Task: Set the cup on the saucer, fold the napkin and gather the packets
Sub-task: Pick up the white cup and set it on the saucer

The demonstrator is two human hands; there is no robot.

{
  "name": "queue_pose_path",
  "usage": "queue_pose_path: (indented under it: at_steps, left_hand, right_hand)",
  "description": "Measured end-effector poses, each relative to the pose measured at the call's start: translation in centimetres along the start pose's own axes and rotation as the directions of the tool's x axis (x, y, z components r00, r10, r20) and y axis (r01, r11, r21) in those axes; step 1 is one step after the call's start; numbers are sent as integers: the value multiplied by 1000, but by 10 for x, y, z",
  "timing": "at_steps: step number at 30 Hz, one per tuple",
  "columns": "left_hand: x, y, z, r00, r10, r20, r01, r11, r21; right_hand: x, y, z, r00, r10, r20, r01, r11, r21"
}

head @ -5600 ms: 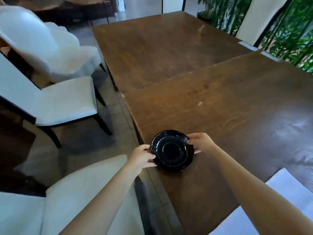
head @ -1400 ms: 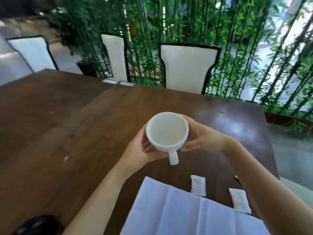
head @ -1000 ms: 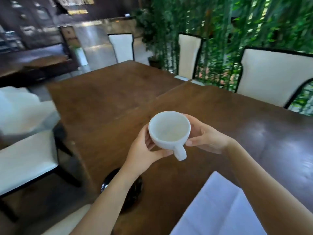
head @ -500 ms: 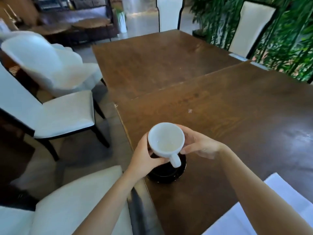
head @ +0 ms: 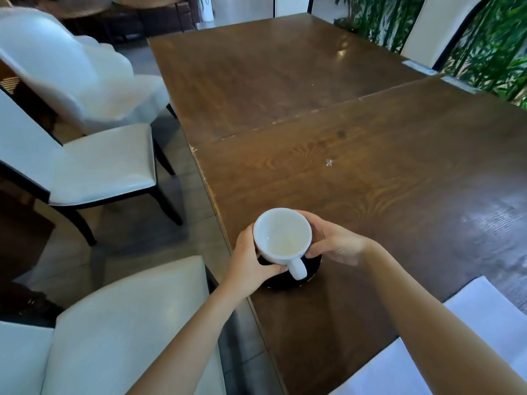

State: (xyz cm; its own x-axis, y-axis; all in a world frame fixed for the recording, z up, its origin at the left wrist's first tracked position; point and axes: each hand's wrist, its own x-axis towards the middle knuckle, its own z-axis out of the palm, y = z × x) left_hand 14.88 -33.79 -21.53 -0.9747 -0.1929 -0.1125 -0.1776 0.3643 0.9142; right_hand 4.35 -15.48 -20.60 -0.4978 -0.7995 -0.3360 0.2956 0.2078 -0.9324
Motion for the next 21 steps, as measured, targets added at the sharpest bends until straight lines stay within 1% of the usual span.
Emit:
queue_pose_path:
  at_steps: [3, 7, 11, 16, 21]
  left_hand:
    - [-1, -1, 3, 1000, 7, -13, -6, 998, 63]
    - [-2, 0, 0, 1000, 4, 4, -4, 997, 73]
    - [-2, 2, -1, 1000, 4, 10, -5, 994, 111]
    - [-1, 2, -3, 999, -11, 49, 4, 991, 134]
    - [-1, 3, 0, 1000, 16, 20, -19, 989, 149]
  right_hand:
    - [1, 1, -1, 1000, 22, -3, -22, 999, -41]
    - [3, 2, 0, 999, 39, -24, -41, 995, -96]
    - [2, 2, 2, 998, 50, -31, -53, 994, -99]
    - [2, 1, 2, 998, 58, -33, -62, 991, -115]
    - [1, 1, 3, 998, 52, -32, -55, 992, -113]
